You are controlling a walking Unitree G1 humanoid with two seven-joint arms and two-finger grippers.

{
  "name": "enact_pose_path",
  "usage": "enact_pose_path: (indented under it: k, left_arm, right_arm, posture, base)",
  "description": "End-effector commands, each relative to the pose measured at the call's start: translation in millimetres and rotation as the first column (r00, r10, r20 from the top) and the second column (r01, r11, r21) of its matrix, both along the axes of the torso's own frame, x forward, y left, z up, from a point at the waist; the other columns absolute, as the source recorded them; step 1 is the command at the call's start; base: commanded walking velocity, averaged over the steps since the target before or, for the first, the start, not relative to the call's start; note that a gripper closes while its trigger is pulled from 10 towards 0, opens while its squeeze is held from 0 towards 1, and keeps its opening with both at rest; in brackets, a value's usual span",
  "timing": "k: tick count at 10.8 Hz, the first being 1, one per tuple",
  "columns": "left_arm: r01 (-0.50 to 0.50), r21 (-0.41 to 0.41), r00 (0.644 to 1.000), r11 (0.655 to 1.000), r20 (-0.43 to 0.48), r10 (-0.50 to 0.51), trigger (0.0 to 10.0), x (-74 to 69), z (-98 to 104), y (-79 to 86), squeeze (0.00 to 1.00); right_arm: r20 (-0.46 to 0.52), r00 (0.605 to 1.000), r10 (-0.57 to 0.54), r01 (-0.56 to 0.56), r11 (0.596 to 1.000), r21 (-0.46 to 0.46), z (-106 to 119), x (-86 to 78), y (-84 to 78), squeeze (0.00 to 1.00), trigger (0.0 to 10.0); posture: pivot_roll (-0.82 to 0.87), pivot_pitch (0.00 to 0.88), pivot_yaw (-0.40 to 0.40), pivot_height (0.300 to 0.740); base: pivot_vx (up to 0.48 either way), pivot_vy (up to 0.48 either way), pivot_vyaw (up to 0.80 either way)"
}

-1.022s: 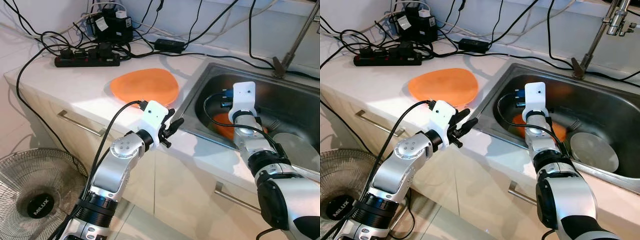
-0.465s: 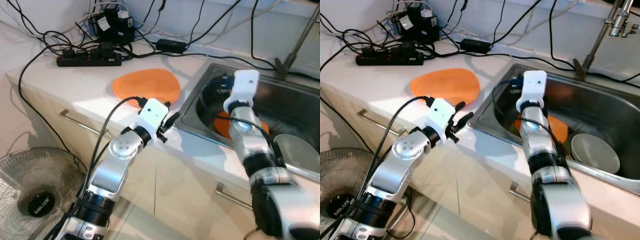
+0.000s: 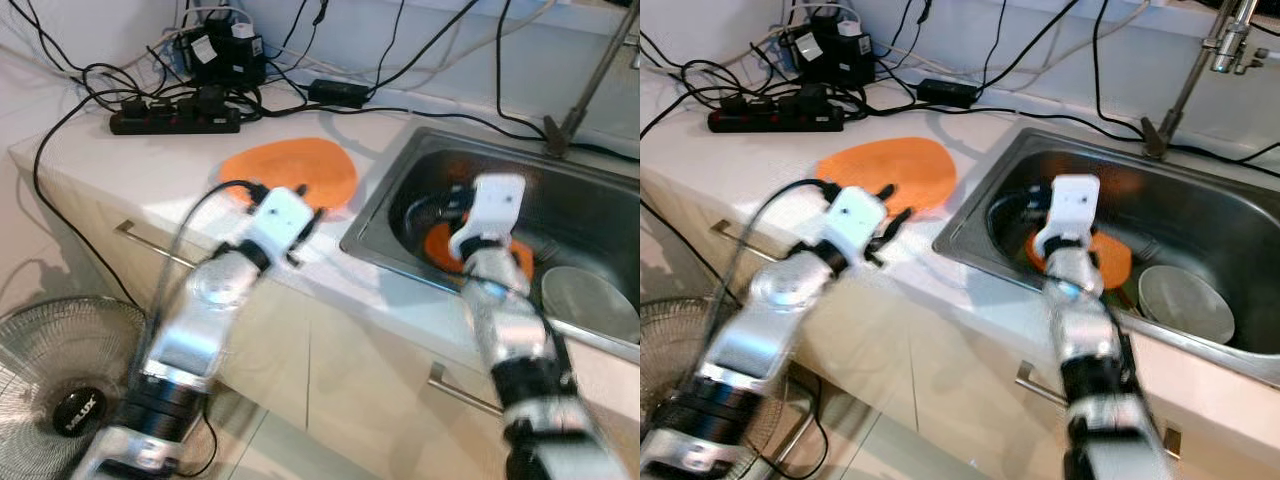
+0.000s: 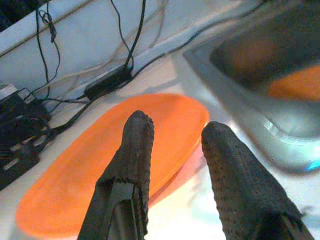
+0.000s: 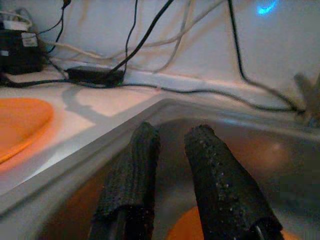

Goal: Kitchen organization

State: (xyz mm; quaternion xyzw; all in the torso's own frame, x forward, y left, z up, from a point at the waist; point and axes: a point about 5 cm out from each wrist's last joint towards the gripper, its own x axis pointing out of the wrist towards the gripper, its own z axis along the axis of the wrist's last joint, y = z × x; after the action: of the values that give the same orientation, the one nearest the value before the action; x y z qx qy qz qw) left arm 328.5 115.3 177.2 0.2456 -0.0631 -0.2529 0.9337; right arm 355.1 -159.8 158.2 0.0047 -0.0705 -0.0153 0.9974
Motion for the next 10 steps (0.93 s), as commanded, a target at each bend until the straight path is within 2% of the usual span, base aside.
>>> enact_pose_path:
  k: [1, 2, 3, 4, 5, 6, 7, 8, 10]
  left_arm:
    - [0.048, 0.025, 0.999, 0.999, 0.003, -0.048, 10.0, 0.5, 2, -4.0, 0.0]
    - [0.07, 0.037, 0.998, 0.997, -0.011, -0.069, 10.0, 1.3, 2, -1.6, 1.0]
    - [0.077, 0.077, 0.997, 0.994, -0.006, -0.076, 10.0, 1.7, 2, 0.1, 1.0]
    - [0.09, 0.134, 0.996, 0.987, -0.003, -0.09, 10.0, 1.8, 0, 1.8, 0.0]
    - [0.11, 0.242, 0.993, 0.964, 0.005, -0.115, 10.0, 4.9, 1, 6.4, 0.0]
    - [0.117, 0.296, 0.992, 0.948, 0.005, -0.124, 10.0, 8.5, 4, 9.9, 0.0]
    - [0.134, 0.407, 0.99, 0.904, -0.012, -0.141, 10.0, 15.0, 7, 15.7, 0.0]
    - [0.133, 0.475, 0.989, 0.87, -0.012, -0.145, 10.0, 19.1, 8, 19.9, 0.0]
    - [0.119, 0.615, 0.989, 0.779, -0.008, -0.145, 10.0, 32.5, 11, 24.7, 0.0]
  right_arm:
    - [0.009, 0.999, 0.032, -0.032, 0.999, 0.013, 7, -0.7, 7.9, 0.0, 10.0]
    - [0.003, 0.998, 0.056, -0.056, 0.998, 0.017, 7, -1.8, 16.4, 0.0, 10.0]
    - [-0.006, 0.998, 0.066, -0.065, 0.997, 0.028, 6, -1.8, 20.2, 0.0, 10.0]
    - [-0.026, 0.997, 0.075, -0.074, 0.996, 0.041, 4, -2.7, 25.3, 0.0, 10.0]
    - [-0.043, 0.995, 0.09, -0.087, 0.994, 0.069, 4, -5.4, 34.5, 0.0, 10.0]
    - [-0.045, 0.994, 0.096, -0.093, 0.993, 0.075, 4, -5.9, 37.8, 0.0, 10.0]
    - [-0.047, 0.994, 0.103, -0.099, 0.992, 0.081, 4, -6.3, 40.1, 0.0, 10.0]
    - [-0.051, 0.994, 0.1, -0.096, 0.992, 0.083, 4, -6.5, 40.9, 0.0, 10.0]
    - [-0.064, 0.993, 0.099, -0.093, 0.991, 0.093, 3, -8.4, 42.8, 0.0, 10.0]
  posture:
    - [0.2, 0.01, -0.017, 0.74]
    - [0.21, 0.013, -0.014, 0.74]
    - [0.21, 0.015, -0.012, 0.74]
    - [0.21, 0.016, -0.013, 0.74]
    - [0.22, 0.017, -0.012, 0.74]
    - [0.22, 0.016, -0.009, 0.74]
    - [0.22, 0.016, -0.007, 0.74]
    - [0.21, 0.017, -0.002, 0.74]
    - [0.21, 0.017, 0.009, 0.74]
  base:
    - [0.0, 0.0, 0.0]
    - [0.0, 0.0, 0.0]
    - [0.0, 0.0, 0.0]
    - [0.0, 0.0, 0.0]
    - [0.0, 0.0, 0.0]
    - [0.0, 0.0, 0.0]
    - [0.0, 0.0, 0.0]
    - [0.0, 0.0, 0.0]
    - [0.0, 0.0, 0.0]
